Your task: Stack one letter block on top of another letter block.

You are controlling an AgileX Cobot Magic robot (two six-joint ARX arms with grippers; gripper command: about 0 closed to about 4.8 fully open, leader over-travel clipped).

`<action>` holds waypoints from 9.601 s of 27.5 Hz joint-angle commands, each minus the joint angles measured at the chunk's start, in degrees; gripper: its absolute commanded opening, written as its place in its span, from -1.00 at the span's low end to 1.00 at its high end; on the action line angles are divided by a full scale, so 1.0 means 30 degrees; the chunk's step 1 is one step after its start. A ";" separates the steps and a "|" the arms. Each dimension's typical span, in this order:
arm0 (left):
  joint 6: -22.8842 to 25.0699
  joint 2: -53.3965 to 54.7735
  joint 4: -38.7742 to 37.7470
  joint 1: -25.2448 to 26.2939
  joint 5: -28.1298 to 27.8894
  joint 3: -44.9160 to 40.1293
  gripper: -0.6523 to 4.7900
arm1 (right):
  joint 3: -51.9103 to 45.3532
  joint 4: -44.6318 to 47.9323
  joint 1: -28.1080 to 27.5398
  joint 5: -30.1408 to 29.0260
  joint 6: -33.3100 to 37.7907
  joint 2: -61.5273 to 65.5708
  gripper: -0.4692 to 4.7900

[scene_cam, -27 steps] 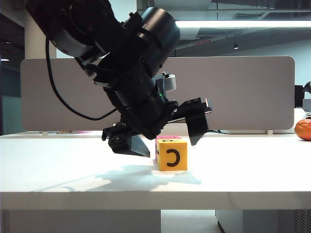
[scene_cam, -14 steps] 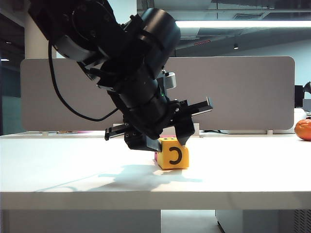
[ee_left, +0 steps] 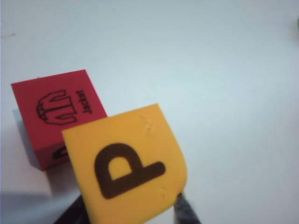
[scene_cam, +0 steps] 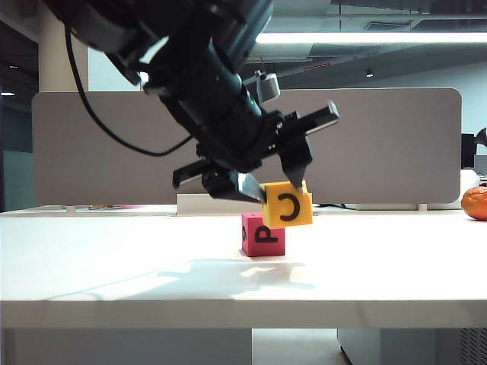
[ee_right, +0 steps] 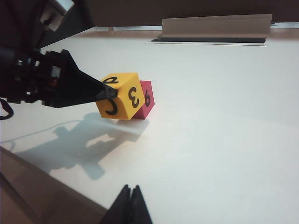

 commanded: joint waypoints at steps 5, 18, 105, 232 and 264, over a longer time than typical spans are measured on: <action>0.2419 -0.0605 -0.0801 0.0189 0.0160 0.0393 -0.09 | -0.0051 0.0219 -0.0007 -0.0007 0.0036 -0.0036 -0.84; 0.2426 -0.0568 -0.4138 0.1836 0.1603 0.3191 -0.09 | -0.0051 0.0219 -0.0015 -0.0007 0.0036 -0.0036 -0.84; 0.4284 0.0801 -0.4138 0.4022 0.4459 0.3738 0.49 | -0.0051 0.0204 -0.0015 0.0095 -0.0095 -0.0036 -0.84; 1.1191 -2.2017 -1.4586 0.7264 0.2113 -0.4779 -0.78 | -0.0051 0.2280 -0.0029 1.1009 -0.1246 -0.0029 -0.84; 1.1723 -2.9077 -1.3464 0.7257 0.1515 -0.6849 -0.78 | -0.0051 0.3249 -0.0022 1.1009 -0.1239 -0.0036 -0.84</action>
